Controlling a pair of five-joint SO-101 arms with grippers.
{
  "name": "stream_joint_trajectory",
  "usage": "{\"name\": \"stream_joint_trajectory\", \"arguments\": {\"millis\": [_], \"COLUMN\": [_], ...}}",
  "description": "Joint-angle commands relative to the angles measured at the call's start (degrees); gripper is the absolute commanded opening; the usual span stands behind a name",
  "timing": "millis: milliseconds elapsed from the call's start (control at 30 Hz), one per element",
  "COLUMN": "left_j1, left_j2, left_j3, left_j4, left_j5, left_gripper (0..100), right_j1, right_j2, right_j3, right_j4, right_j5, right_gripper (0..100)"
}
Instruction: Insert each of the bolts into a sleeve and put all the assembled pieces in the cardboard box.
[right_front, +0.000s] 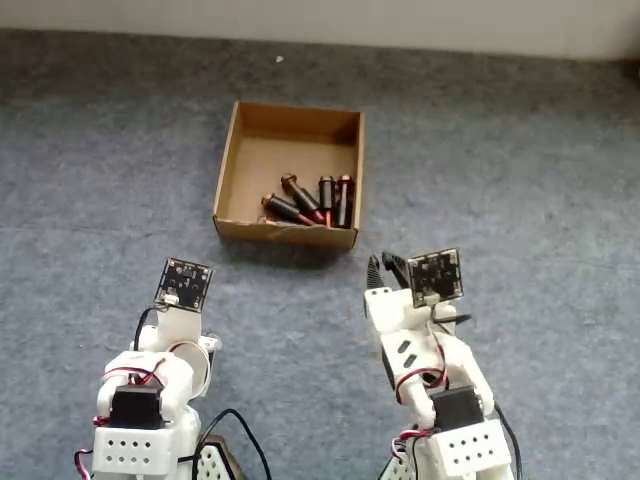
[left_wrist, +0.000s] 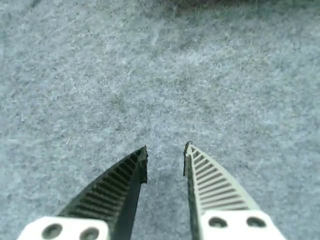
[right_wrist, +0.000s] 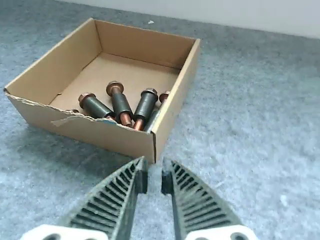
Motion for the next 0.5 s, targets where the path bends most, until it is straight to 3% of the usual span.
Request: {"name": "stream_joint_trajectory", "arguments": {"millis": [0, 133, 300, 467], "left_j1": [-0.4, -0.4, -0.4, -0.4], "left_j2": [-0.4, -0.4, -0.4, -0.4], "left_j3": [1.19, 1.19, 1.19, 1.19], "left_j4": [0.26, 0.26, 0.26, 0.26], "left_j5": [-0.62, -0.62, -0.62, -0.62], "left_gripper": [15, 15, 15, 15], "right_j1": [1.01, 1.1, 4.53, 7.87], "right_j2": [-9.54, -9.98, -10.59, -10.59], "right_j3": [0.57, 0.57, 0.66, 1.27], "right_j4": [9.54, 18.15, 24.66, 28.26], "right_j5": [-1.85, -2.81, -12.22, -12.92], "right_gripper": [3.8, 3.8, 4.0, 4.1]}}
